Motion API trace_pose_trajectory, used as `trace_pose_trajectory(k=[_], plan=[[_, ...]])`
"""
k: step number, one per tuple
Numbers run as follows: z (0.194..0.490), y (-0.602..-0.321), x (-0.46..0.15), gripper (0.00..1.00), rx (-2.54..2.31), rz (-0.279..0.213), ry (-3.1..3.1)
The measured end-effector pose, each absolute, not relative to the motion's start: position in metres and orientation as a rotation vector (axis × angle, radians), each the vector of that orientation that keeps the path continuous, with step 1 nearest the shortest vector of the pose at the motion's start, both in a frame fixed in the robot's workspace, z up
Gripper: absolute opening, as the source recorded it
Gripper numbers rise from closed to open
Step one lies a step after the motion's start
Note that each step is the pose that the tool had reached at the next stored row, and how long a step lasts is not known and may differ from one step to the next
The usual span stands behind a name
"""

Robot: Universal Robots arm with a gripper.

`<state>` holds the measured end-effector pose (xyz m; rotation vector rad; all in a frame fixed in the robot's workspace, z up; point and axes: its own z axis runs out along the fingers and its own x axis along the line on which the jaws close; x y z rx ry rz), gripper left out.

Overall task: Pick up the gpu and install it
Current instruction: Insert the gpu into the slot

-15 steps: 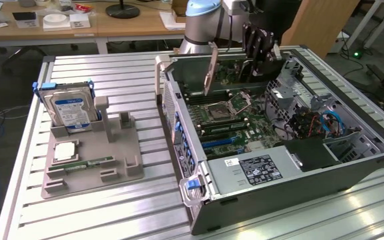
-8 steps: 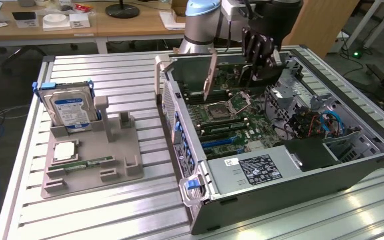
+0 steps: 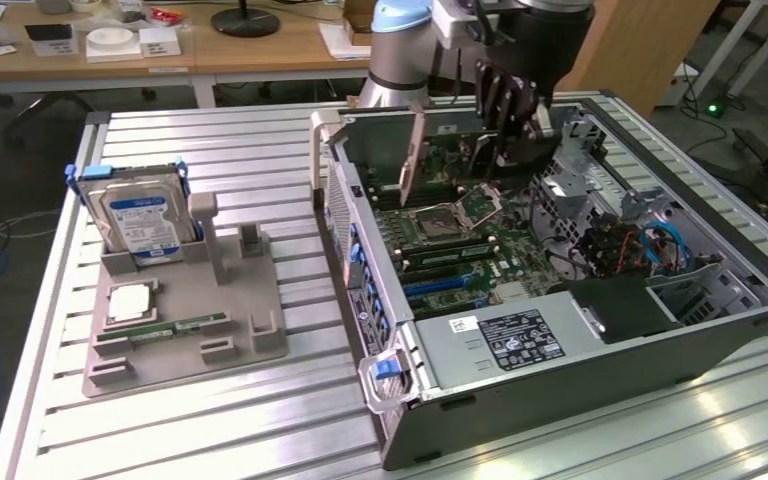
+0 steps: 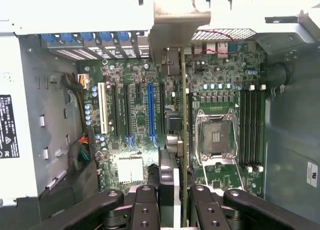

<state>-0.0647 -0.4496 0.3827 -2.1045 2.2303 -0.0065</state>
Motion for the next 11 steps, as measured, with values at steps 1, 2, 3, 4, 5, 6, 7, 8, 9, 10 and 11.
trace_pose_trajectory(k=[1, 2, 3, 4, 5, 6, 7, 8, 9, 10, 11], plan=[[0.381, -0.45, -0.065, 0.28, -2.104, -0.007, 2.23], [0.379, -0.45, -0.066, 0.28, -2.104, -0.007, 2.23], [0.377, -0.45, -0.066, 0.28, -2.104, -0.006, 2.229], [0.376, -0.45, -0.066, 0.28, -2.106, -0.005, 2.226], [0.375, -0.45, -0.066, 0.28, -2.115, -0.004, 2.217], [0.375, -0.45, -0.066, 0.28, -2.126, -0.004, 2.207], [0.374, -0.45, -0.066, 0.28, -2.131, -0.003, 2.202], [0.373, -0.45, -0.066, 0.28, -2.132, -0.003, 2.201], [0.371, -0.45, -0.066, 0.28, -2.132, -0.003, 2.201], [0.37, -0.45, -0.066, 0.28, -2.132, -0.003, 2.201], [0.368, -0.45, -0.066, 0.28, -2.132, -0.003, 2.201]])
